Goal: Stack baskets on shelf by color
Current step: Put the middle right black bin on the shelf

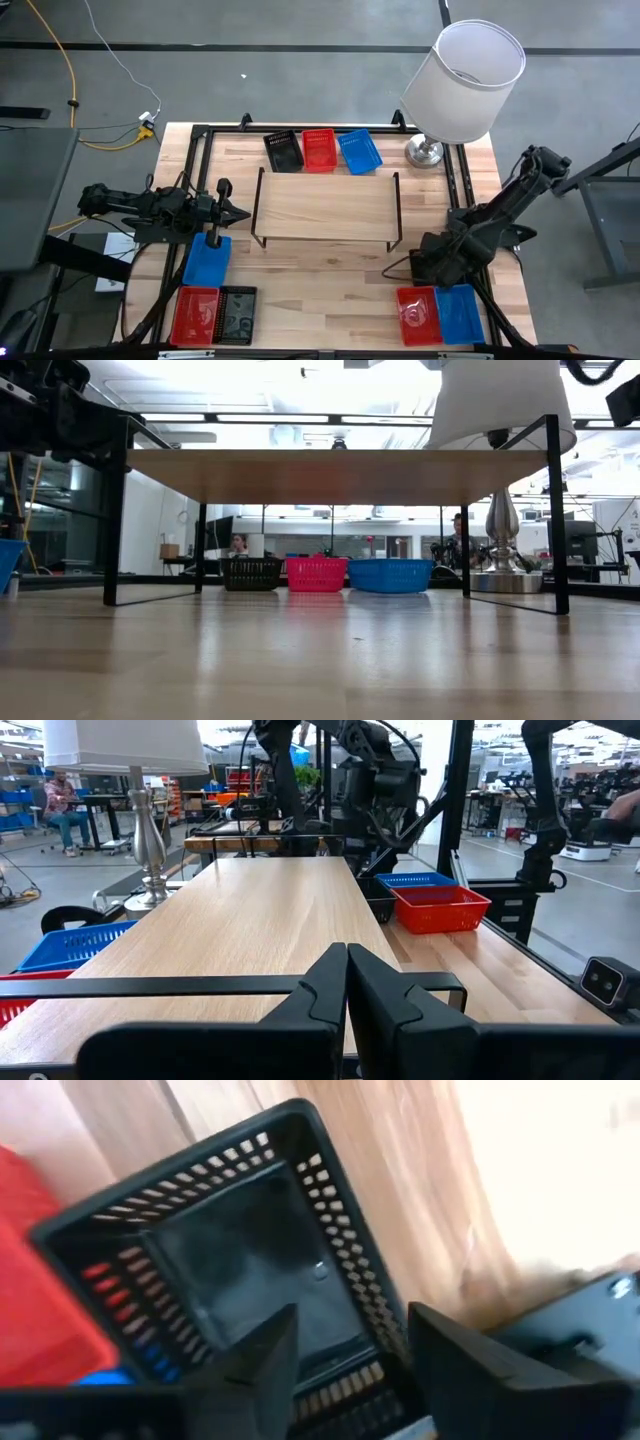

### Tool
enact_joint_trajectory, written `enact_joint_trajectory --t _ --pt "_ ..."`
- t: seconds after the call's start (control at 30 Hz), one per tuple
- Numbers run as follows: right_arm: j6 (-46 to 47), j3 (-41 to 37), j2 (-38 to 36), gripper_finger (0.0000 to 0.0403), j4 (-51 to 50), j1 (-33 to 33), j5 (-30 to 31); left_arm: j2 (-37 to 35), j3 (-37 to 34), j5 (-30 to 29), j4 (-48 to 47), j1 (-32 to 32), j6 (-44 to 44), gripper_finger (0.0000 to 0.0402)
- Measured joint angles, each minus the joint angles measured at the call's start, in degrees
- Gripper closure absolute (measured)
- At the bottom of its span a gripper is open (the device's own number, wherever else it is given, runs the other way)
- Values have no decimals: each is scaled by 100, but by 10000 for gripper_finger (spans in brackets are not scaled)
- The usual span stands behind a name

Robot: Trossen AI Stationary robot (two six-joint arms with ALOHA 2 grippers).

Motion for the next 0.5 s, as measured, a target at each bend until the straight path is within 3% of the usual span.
enact_joint_trajectory --t 0.17,0.5 --pt "-667 -2 443 183 -49 -132 63 0 0 0 0 1 -1 398" --pt "-1228 -2 1204 199 -361 -394 63 0 0 0 0 0 0 398"
